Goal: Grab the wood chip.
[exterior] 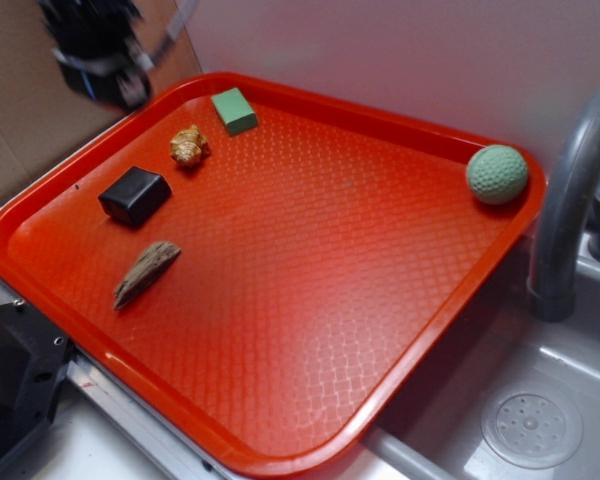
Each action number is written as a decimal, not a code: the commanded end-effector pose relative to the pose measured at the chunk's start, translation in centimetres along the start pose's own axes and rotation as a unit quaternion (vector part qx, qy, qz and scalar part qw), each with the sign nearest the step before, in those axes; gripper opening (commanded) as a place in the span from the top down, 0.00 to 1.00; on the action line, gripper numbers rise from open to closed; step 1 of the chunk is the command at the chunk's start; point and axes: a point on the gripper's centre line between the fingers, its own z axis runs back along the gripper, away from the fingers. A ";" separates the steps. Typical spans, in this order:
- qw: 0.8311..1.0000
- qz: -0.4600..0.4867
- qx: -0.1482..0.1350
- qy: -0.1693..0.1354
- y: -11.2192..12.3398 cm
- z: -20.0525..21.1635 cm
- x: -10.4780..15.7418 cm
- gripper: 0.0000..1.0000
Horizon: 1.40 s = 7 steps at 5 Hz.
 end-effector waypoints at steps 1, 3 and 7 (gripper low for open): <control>0.999 -0.013 0.000 -0.033 1.7 -5.3 -2.6 0.00; 1.000 -0.015 -0.003 0.022 0.8 -10.4 -3.3 0.00; 0.995 -0.053 0.044 0.072 1.7 -15.3 -4.0 0.00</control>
